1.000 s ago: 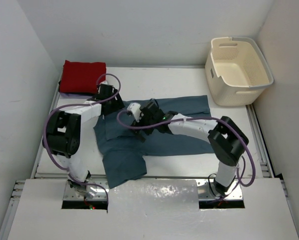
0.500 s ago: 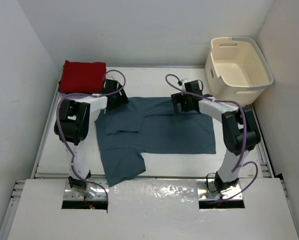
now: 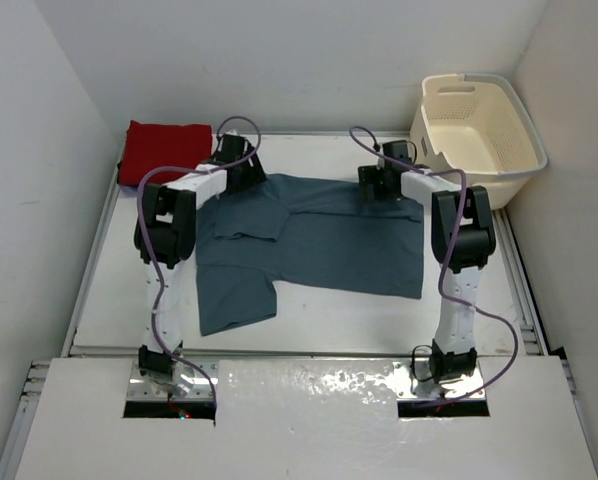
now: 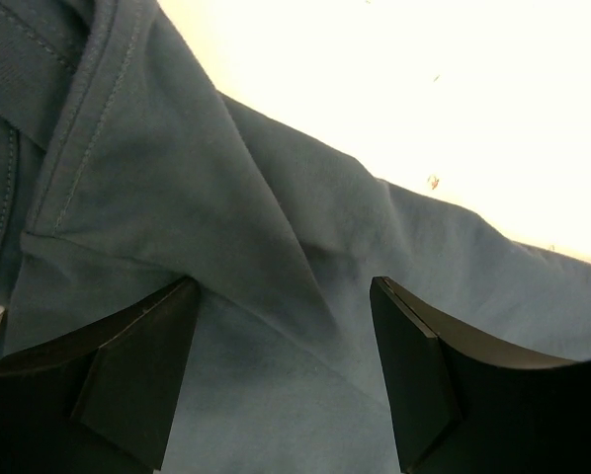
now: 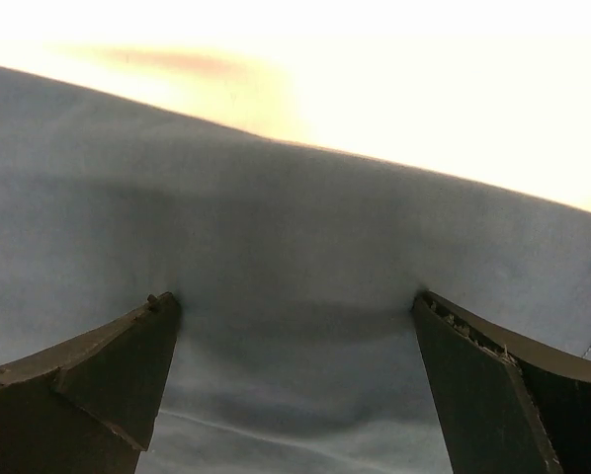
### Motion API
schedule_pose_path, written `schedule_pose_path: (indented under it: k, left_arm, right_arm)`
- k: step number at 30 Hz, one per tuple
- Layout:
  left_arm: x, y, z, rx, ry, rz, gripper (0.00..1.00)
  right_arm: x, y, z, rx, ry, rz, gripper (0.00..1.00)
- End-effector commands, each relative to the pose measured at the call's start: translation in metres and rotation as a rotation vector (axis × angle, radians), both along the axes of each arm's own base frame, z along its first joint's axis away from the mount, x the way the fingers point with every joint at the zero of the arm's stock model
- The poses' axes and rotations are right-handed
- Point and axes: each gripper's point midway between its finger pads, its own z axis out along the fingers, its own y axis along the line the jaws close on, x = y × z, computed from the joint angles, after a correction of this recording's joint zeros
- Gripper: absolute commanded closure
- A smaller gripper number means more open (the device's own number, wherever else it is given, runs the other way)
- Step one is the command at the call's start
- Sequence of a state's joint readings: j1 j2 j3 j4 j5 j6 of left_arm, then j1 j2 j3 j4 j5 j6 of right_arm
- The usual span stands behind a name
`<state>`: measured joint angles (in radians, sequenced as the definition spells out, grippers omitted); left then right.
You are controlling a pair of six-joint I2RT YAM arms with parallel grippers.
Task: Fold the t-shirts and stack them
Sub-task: Fold the flattened tshirt in 1/3 of the way, then grap the side of the flattened tshirt closest away from the robot with both arms
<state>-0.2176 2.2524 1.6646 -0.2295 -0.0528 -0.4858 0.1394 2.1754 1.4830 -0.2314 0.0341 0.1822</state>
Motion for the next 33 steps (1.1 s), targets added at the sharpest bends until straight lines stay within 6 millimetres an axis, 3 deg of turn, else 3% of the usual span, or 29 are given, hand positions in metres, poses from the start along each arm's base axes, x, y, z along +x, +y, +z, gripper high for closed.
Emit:
schedule_pose_path:
  k: [1, 4, 5, 7, 8, 9, 10, 11, 12, 13, 14, 15, 16, 17, 18, 19, 20, 21, 22, 24, 25, 27, 29, 33]
  left_arm:
    - [-0.005, 0.007, -0.013, 0.037, 0.074, -0.013, 0.31]
    - [-0.002, 0.006, 0.024, 0.042, 0.047, -0.030, 0.30]
    - [-0.003, 0.006, 0.050, 0.034, 0.002, -0.030, 0.27]
    - [-0.009, 0.007, 0.074, 0.027, -0.039, -0.035, 0.01]
    - [-0.014, 0.008, 0.106, 0.018, -0.091, -0.035, 0.00]
    - [-0.020, 0.010, 0.117, 0.014, -0.101, -0.029, 0.00]
    - [-0.029, 0.011, 0.128, 0.011, -0.112, -0.025, 0.00]
    - [-0.050, 0.014, 0.142, 0.008, -0.126, -0.023, 0.00]
    - [-0.062, 0.016, 0.146, 0.000, -0.126, 0.004, 0.00]
    - [-0.077, 0.018, 0.149, -0.006, -0.124, 0.016, 0.00]
    - [-0.109, 0.020, 0.146, -0.011, -0.112, 0.019, 0.00]
    - [-0.125, 0.023, 0.143, -0.033, -0.098, 0.057, 0.00]
    - [-0.143, 0.025, 0.135, -0.046, -0.078, 0.080, 0.00]
    - [-0.180, 0.032, 0.117, -0.053, -0.030, 0.099, 0.00]
    - [-0.197, 0.035, 0.109, -0.078, -0.006, 0.137, 0.00]
    - [-0.229, 0.044, 0.094, -0.076, 0.029, 0.153, 0.00]
    - [-0.245, 0.048, 0.086, -0.076, 0.051, 0.164, 0.00]
    - [-0.260, 0.055, 0.079, -0.072, 0.073, 0.207, 0.00]
    - [-0.291, 0.064, 0.066, -0.060, 0.121, 0.230, 0.00]
    - [-0.318, 0.074, 0.053, -0.060, 0.167, 0.291, 0.00]
    - [-0.343, 0.080, 0.041, -0.053, 0.213, 0.315, 0.00]
    - [-0.367, 0.080, 0.026, -0.086, 0.271, 0.353, 0.00]
    - [-0.370, 0.065, 0.031, -0.188, 0.250, 0.325, 0.00]
    - [-0.396, 0.071, 0.001, -0.191, 0.342, 0.409, 0.00]
  right_arm:
    - [0.001, 0.002, -0.007, 0.008, 0.049, 0.026, 0.01]
    - [0.004, 0.003, 0.026, 0.005, 0.006, 0.040, 0.01]
    - [0.005, 0.004, 0.038, 0.007, -0.020, 0.043, 0.01]
    - [0.003, 0.008, 0.077, 0.031, -0.089, 0.061, 0.01]
    - [0.001, 0.011, 0.090, 0.039, -0.111, 0.067, 0.01]
    - [-0.006, 0.013, 0.101, 0.050, -0.118, 0.079, 0.01]
    - [-0.017, 0.015, 0.124, 0.059, -0.147, 0.087, 0.01]
    - [-0.028, 0.018, 0.131, 0.063, -0.150, 0.090, 0.01]
    - [-0.050, 0.018, 0.120, 0.065, -0.119, 0.075, 0.01]
    - [-0.062, 0.019, 0.124, 0.074, -0.133, 0.071, 0.01]
    - [-0.078, 0.025, 0.151, 0.091, -0.206, 0.078, 0.01]
    - [-0.102, 0.023, 0.129, 0.097, -0.178, 0.050, 0.01]
    - [-0.115, 0.024, 0.130, 0.108, -0.190, 0.039, 0.01]
    - [-0.128, 0.024, 0.146, 0.127, -0.246, 0.023, 0.01]
    - [-0.149, 0.021, 0.124, 0.143, -0.211, -0.005, 0.01]
    - [-0.159, 0.020, 0.120, 0.150, -0.211, -0.016, 0.01]
    - [-0.169, 0.017, 0.128, 0.163, -0.246, -0.030, 0.01]
    - [-0.184, 0.012, 0.109, 0.161, -0.215, -0.054, 0.01]
    - [-0.190, 0.005, 0.108, 0.141, -0.227, -0.083, 0.01]
    - [-0.207, -0.008, 0.104, 0.121, -0.234, -0.135, 0.01]
    - [-0.211, -0.014, 0.103, 0.102, -0.240, -0.159, 0.01]
    - [-0.222, -0.019, 0.097, 0.096, -0.240, -0.176, 0.01]
    - [-0.225, -0.023, 0.093, 0.092, -0.238, -0.198, 0.01]
    - [-0.231, -0.023, 0.082, 0.087, -0.199, -0.203, 0.01]
